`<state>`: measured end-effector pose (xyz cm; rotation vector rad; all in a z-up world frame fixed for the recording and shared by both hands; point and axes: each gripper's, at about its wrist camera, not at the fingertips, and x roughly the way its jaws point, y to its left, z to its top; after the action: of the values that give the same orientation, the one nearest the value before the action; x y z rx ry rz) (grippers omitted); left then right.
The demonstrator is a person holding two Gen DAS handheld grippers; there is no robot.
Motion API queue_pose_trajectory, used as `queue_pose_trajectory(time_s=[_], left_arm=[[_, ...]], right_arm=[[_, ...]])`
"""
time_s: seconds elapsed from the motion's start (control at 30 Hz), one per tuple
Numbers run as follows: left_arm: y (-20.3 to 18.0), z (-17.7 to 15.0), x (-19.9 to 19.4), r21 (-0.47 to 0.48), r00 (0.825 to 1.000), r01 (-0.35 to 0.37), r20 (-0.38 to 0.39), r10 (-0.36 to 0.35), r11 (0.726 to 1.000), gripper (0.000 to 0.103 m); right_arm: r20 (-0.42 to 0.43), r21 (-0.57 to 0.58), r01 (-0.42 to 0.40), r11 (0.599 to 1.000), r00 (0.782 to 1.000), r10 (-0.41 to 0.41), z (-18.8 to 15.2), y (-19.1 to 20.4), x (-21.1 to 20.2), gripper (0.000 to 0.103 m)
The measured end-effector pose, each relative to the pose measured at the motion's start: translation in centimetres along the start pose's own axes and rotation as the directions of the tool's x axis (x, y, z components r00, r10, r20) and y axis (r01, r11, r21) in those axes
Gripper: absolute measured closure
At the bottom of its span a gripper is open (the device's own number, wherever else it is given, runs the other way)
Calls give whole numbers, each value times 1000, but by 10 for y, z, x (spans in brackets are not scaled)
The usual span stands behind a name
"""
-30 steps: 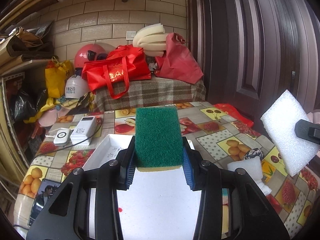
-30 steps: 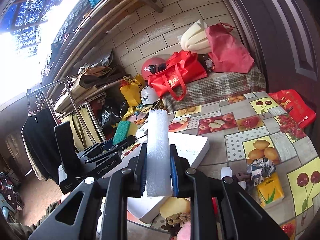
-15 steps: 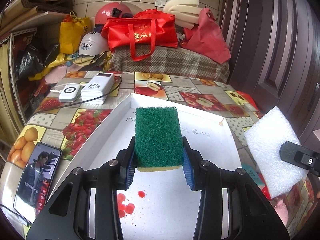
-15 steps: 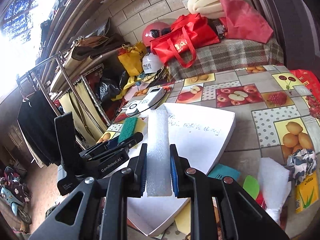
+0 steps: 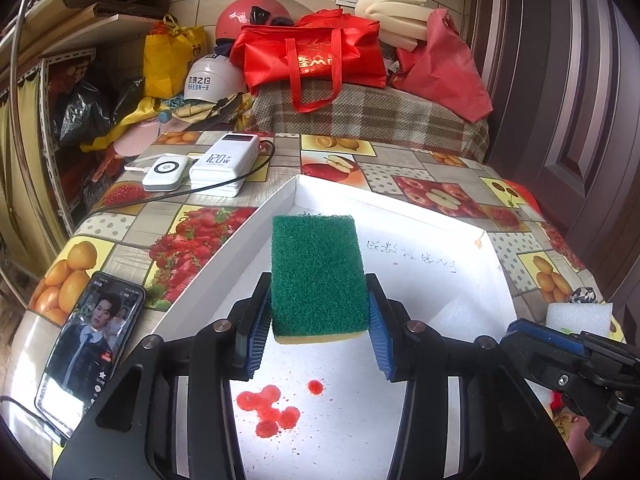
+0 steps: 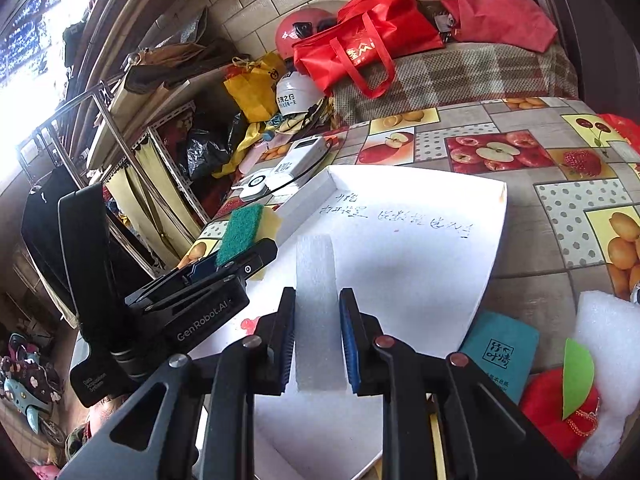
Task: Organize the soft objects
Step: 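Lower the sponge into the white box with the left tool while the right tool lowers the foam strip in, then grasp the yellow tissue pack with the right tool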
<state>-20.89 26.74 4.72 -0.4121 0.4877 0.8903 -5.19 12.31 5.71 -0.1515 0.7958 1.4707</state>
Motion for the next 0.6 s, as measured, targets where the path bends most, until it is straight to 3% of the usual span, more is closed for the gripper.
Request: queue_pose_trajectory(time_s=[0.03,0.07,0.1,0.17,0.27,0.37,0.47,0.53,0.6], left_arm=[[1,0,-1,-1,1000,-14,8,14,1000,37],[3,0,-3,-10,999,-39,23,39,999,24],[7,0,-5,-21,998,-42,36,42,999,11],[13,0,-7,-52,998,-32,49,34,998,0],[17,0,-10,-78,998,-12,62,17,997,0],[15,-1,-15,-106,990,120,85,-111,987,0],[-3,-3,-18,-93,958,281,94,-272,955,0],[-20,-8,-17,-54,945,322,73,-318,945,0],[-36,-13,-14,0,950,308,54,-308,951,0]], right_arm=[[9,-4,8,1000,1000,-8,-1,1,-2,59],[21,-9,17,1000,1000,-17,-1,1,-4,21],[43,-10,57,998,997,-57,-1,1,-7,0],[86,-7,52,999,995,-51,0,-2,-14,0],[141,10,55,998,989,-56,2,-5,-28,0],[234,2,79,997,969,-77,3,-4,-52,0],[327,1,111,994,939,-106,2,-7,-81,0],[369,17,118,993,922,-116,1,-14,-101,0],[408,47,125,991,903,-133,-1,-23,-121,0]])
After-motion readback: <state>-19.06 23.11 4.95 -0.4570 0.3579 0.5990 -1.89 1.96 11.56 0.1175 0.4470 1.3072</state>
